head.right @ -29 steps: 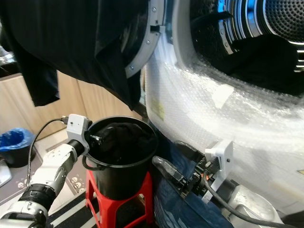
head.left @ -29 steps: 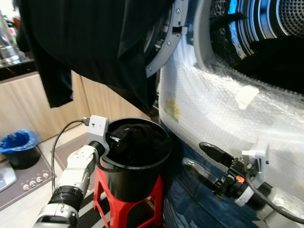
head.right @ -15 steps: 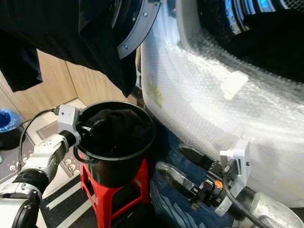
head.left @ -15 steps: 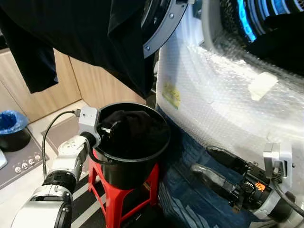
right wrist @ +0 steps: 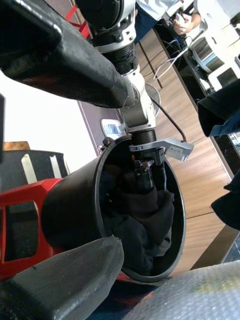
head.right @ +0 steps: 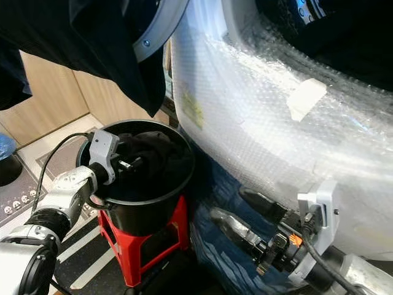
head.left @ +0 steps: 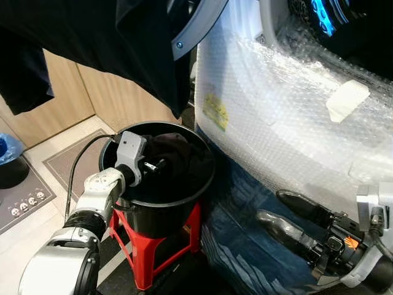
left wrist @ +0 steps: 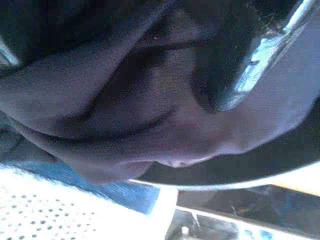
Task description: Clothes washing
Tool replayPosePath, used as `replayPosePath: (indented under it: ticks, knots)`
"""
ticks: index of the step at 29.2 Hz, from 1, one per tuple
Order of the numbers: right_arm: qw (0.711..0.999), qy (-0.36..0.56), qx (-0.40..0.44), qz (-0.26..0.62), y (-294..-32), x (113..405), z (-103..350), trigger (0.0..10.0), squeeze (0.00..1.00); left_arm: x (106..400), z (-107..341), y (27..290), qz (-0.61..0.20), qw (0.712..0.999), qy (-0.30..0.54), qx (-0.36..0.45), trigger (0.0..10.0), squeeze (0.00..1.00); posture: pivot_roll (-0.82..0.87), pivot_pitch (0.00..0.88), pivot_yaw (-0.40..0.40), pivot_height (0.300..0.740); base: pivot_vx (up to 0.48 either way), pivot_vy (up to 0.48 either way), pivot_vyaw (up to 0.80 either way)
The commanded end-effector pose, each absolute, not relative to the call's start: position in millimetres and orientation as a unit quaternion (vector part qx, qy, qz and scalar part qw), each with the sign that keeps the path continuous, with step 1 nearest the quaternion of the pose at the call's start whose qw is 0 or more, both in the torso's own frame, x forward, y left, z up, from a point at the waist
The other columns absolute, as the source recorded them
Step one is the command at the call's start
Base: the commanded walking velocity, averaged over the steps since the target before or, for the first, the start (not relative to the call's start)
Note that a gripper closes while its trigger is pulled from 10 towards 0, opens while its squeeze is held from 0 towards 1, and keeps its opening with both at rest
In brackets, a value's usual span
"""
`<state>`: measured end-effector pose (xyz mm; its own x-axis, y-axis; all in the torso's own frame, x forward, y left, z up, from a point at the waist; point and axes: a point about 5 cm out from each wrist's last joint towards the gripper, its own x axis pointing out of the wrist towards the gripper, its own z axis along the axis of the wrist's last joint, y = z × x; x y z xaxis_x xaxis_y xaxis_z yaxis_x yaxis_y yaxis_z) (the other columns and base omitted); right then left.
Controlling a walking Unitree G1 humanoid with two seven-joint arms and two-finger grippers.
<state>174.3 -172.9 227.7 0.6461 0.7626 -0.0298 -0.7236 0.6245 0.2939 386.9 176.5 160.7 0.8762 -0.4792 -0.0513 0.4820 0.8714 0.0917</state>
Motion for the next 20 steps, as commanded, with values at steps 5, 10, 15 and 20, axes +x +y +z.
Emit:
replayPosePath:
  ticks: [5, 10, 15, 20]
  knots:
    - [0.901, 0.077, 0.119, 0.411, -174, 169, 234, 10.0, 0.0, 383, 155, 181, -0.269, 0.962, 0.021, 0.05, 0.0, 0.0, -0.27, 0.348, -0.106, 0.74, 0.0, 0.0, 0.0]
    - [0.901, 0.077, 0.125, 0.409, -175, 170, 237, 10.0, 0.0, 381, 153, 186, -0.274, 0.96, 0.024, 0.043, 0.0, 0.0, -0.27, 0.352, -0.109, 0.74, 0.0, 0.0, 0.0]
    - [0.901, 0.079, 0.128, 0.406, -176, 170, 238, 10.0, 0.0, 379, 152, 190, -0.275, 0.96, 0.024, 0.048, 0.0, 0.0, -0.26, 0.354, -0.11, 0.74, 0.0, 0.0, 0.0]
    - [0.902, 0.079, 0.132, 0.403, -177, 171, 240, 10.0, 0.0, 379, 152, 191, -0.279, 0.959, 0.024, 0.049, 0.0, 0.0, -0.26, 0.355, -0.111, 0.74, 0.0, 0.0, 0.0]
